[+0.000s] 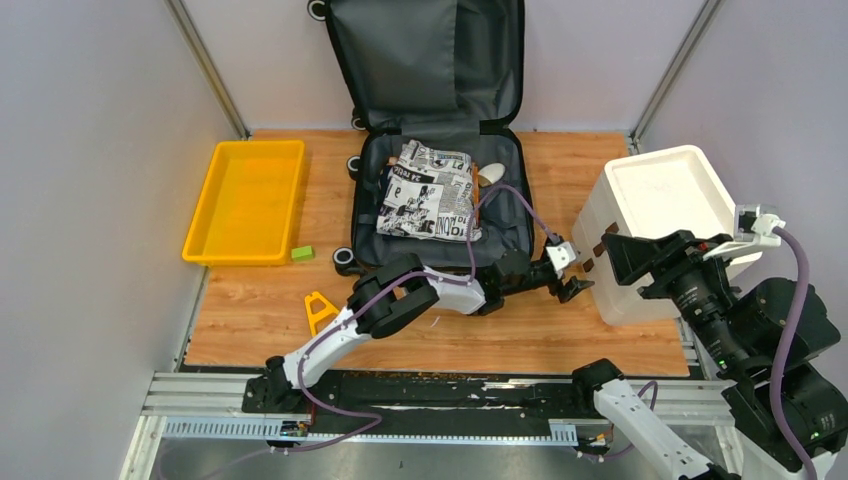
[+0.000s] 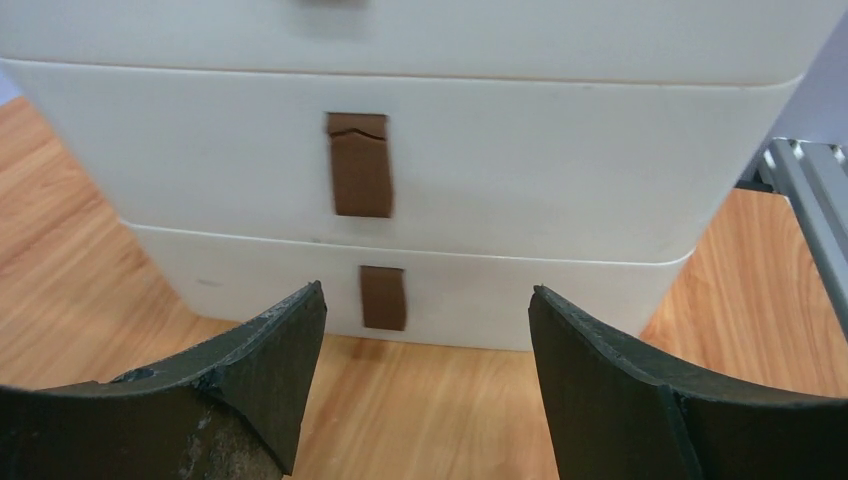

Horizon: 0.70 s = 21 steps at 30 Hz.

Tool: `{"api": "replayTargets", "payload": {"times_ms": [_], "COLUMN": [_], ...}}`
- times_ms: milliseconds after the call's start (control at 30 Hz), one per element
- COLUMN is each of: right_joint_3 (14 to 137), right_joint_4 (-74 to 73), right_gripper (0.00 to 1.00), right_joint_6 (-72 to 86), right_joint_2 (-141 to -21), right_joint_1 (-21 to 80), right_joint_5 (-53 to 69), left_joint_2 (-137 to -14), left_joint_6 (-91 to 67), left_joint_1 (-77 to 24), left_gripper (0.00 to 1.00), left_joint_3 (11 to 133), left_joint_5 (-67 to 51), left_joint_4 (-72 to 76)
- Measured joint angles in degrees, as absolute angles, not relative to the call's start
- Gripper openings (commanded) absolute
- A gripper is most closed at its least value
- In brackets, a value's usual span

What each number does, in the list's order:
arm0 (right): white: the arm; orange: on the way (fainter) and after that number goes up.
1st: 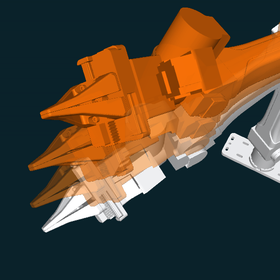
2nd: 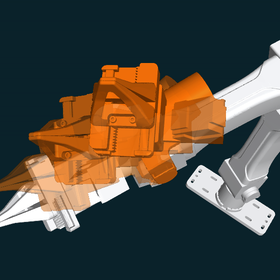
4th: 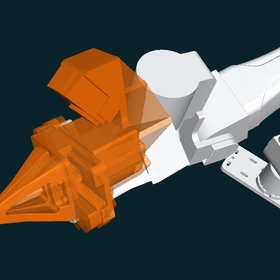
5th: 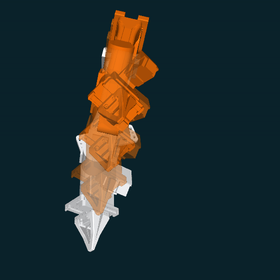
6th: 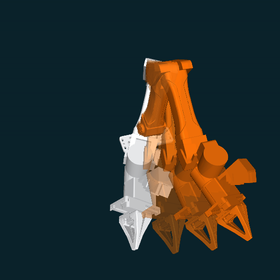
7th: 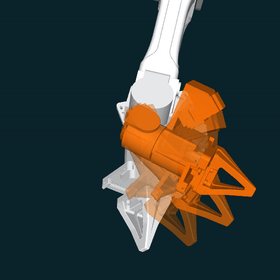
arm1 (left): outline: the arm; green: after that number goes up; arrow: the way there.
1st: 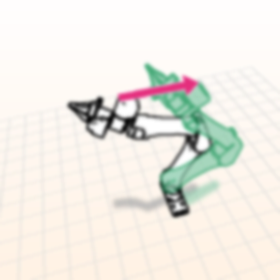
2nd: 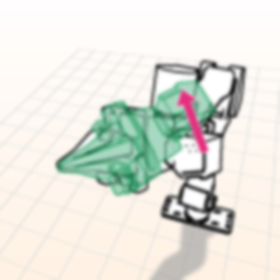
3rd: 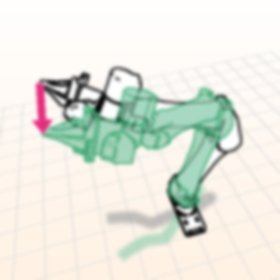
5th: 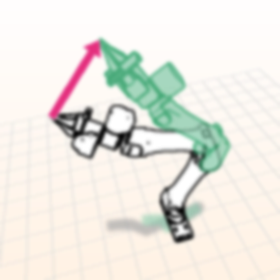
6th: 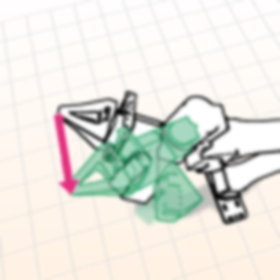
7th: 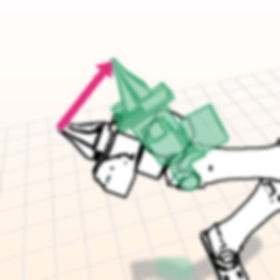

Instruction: Open, take out, and arrange the luggage

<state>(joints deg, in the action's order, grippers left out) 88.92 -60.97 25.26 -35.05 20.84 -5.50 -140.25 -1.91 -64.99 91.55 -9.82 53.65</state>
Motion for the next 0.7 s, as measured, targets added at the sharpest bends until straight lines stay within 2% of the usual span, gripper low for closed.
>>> {"api": "replayTargets", "payload": {"times_ms": [367,700], "right_joint_3": [90.8,90.8], "right_joint_4": [-61.9,-62.0], "right_gripper": [0.59,0.59], "right_joint_6": [25.8,26.5], "right_joint_2": [-34.4,-34.3], "right_joint_1": [20.8,20.8], "right_joint_5": [-3.9,-3.4], "left_joint_2": [-148.8,-151.2], "left_joint_6": [-3.2,-3.1], "left_joint_1": [-65.3,-65.9], "left_gripper": [0.78,0.8], "left_joint_3": [96.2,102.5], "left_joint_5": [-8.4,-4.2], "left_joint_4": [54.2,52.0]}}
